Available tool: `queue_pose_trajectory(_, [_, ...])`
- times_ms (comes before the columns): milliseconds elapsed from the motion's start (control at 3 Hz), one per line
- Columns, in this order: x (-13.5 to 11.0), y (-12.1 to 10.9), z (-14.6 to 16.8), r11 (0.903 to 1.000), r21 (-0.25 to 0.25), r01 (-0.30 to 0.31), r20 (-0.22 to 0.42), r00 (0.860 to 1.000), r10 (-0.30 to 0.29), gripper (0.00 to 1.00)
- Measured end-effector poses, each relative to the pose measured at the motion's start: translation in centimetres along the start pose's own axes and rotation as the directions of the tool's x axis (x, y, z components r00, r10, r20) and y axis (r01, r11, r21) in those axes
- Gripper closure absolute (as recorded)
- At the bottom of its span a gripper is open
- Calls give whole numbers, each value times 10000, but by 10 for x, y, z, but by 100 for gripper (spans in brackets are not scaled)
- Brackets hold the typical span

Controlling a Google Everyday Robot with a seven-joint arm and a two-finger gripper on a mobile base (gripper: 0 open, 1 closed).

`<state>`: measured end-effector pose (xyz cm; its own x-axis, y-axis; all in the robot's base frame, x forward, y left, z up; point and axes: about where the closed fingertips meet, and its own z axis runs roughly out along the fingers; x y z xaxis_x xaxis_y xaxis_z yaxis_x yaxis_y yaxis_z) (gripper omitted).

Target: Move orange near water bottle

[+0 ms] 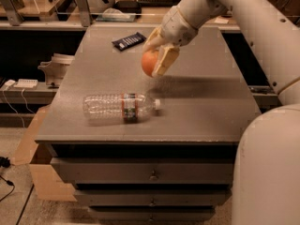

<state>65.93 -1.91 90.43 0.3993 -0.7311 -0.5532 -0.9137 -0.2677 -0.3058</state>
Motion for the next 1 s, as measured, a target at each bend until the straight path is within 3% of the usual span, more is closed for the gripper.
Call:
queue_pose_trajectory(667, [-10,4,9,9920,-508,1157,-80,9932,-1163,100])
queue_pose_trajectory(1000, [-29,5,21,9618,-1182,2470,-139,9681,-2503,100])
